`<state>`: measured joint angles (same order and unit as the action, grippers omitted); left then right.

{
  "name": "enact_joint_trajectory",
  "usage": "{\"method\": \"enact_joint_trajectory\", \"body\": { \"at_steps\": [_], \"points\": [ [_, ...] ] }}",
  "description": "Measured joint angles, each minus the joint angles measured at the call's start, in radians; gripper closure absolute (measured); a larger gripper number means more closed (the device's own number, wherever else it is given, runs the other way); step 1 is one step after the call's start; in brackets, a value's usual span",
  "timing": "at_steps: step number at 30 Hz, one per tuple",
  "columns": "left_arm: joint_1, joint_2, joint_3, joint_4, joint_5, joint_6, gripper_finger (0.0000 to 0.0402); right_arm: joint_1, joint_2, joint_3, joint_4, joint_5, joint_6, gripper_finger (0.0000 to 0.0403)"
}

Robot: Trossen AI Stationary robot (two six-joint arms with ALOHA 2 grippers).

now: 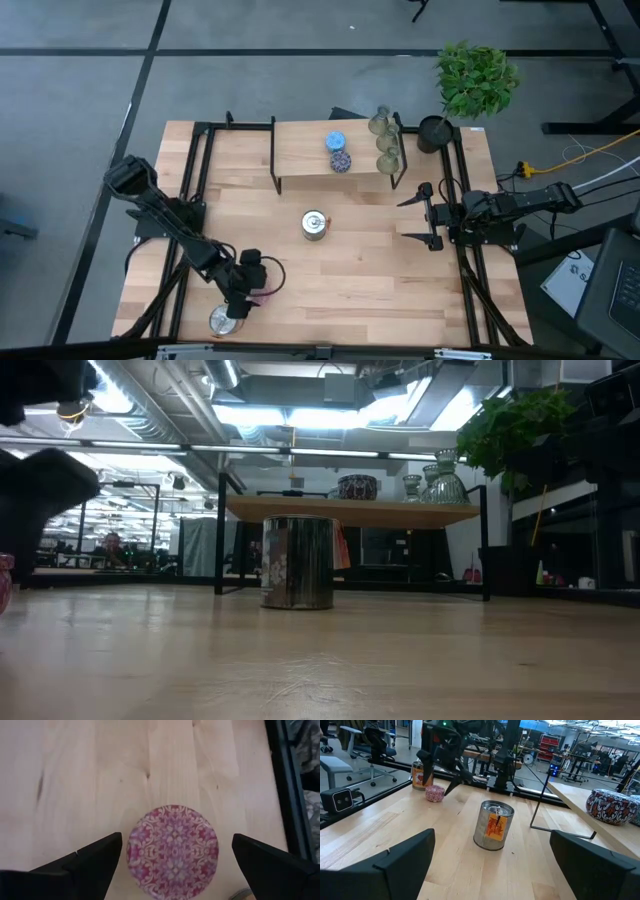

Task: Pick & Place candle stick holders
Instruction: Put the patterned pink scented candle on the shelf aligned with the patterned blue scented candle

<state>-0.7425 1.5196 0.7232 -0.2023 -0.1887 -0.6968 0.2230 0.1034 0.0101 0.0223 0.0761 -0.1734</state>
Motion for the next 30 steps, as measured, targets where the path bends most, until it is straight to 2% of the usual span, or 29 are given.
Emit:
{"method": "enact_joint_trajectory", "body": {
  "at_steps": [9,18,21,27,30],
  "points": [
    [0.012,0.046,0.004,-0.017,0.03,0.005,0.0028,0.0,0.0,0.0,0.0,0.0,0.0,0.0005],
    [0.03,0.047,0.003,-0.025,0.01,0.031,0.0032,0.0,0.0,0.0,0.0,0.0,0.0,0.0005],
    [0.047,0.048,0.003,-0.036,0.004,0.033,0.0051,0.0,0.0,0.0,0.0,0.0,0.0,0.0005],
    [0.092,0.049,0.002,-0.059,-0.054,0.052,0.0115,0.0,0.0,0.0,0.0,0.0,0.0,0.0005],
    [0.12,0.049,0.001,-0.061,-0.069,0.062,0.0116,0.0,0.0,0.0,0.0,0.0,0.0,0.0005]
  ]
}}
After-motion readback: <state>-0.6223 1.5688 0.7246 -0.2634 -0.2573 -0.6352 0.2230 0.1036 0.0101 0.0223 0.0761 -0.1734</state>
